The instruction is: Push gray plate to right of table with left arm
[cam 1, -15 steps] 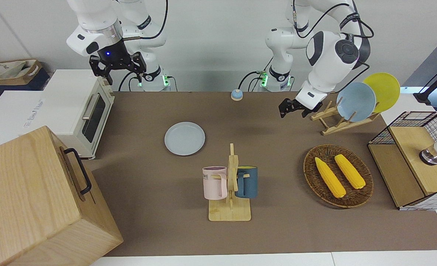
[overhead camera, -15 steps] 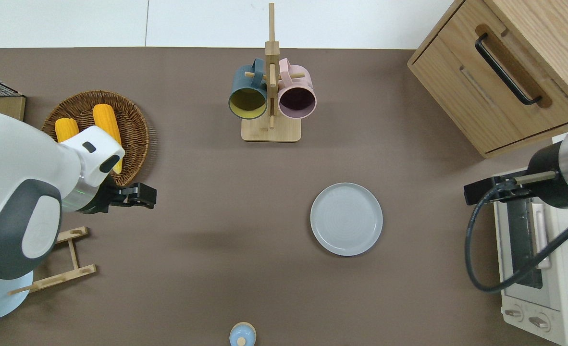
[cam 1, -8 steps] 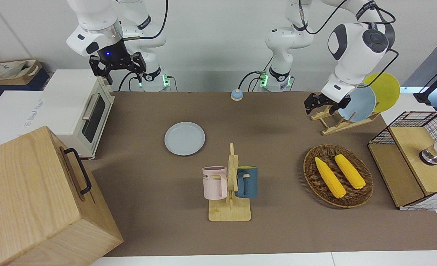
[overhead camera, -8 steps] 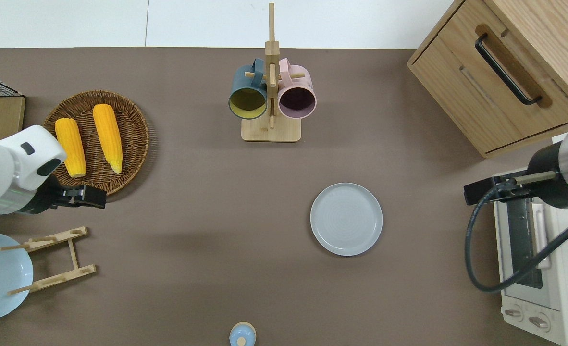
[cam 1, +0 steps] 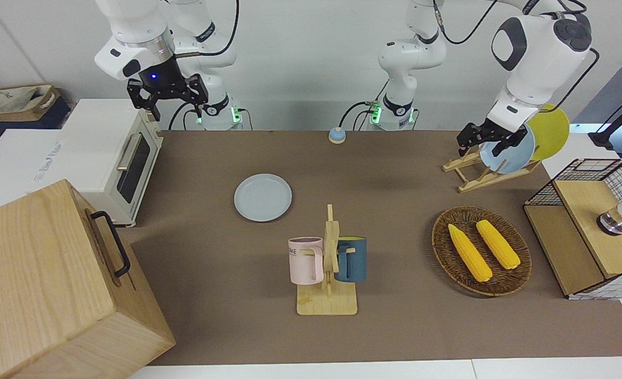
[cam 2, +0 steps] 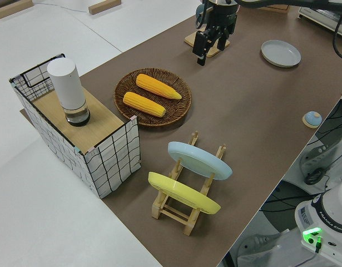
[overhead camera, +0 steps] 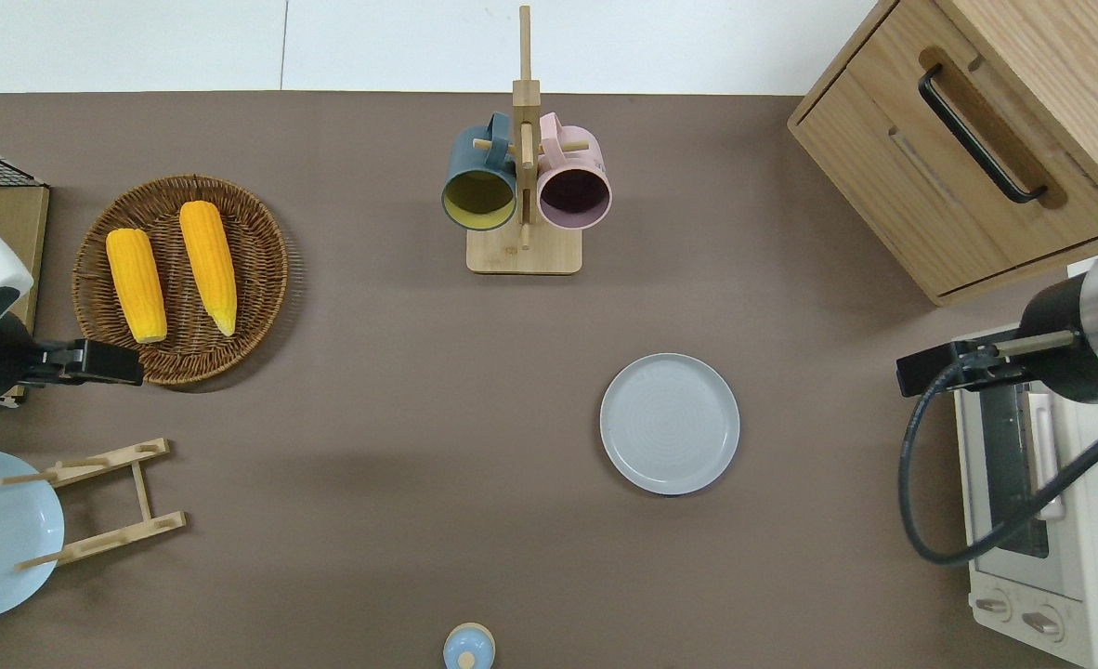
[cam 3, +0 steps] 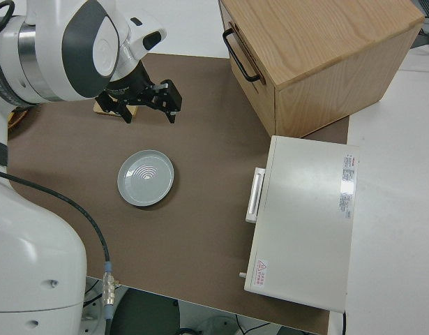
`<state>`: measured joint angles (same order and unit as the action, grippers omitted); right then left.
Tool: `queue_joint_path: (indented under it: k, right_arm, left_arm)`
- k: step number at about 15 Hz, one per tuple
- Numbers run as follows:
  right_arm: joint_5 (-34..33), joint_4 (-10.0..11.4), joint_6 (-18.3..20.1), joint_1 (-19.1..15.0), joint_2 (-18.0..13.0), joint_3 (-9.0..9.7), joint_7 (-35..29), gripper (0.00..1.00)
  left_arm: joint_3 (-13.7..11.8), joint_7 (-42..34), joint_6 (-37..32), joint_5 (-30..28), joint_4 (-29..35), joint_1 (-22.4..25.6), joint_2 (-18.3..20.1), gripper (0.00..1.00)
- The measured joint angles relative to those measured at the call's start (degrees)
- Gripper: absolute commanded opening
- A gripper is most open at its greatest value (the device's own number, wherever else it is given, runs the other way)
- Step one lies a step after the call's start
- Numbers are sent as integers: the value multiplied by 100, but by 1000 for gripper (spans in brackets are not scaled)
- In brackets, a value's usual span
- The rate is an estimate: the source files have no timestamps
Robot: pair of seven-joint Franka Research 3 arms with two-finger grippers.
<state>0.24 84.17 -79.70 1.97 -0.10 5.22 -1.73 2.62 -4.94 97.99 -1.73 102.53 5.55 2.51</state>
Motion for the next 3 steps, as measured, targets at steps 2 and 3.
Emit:
queue_joint_path:
  k: [2, 3]
  right_arm:
    - [0, 0, 0, 0, 0, 0, 0, 983]
    - [0, 0, 0, 0, 0, 0, 0, 983]
  left_arm:
    - [-3, 0, -4, 0, -39, 0, -1, 991]
    - [-8, 0, -5, 0, -44, 0, -2, 991]
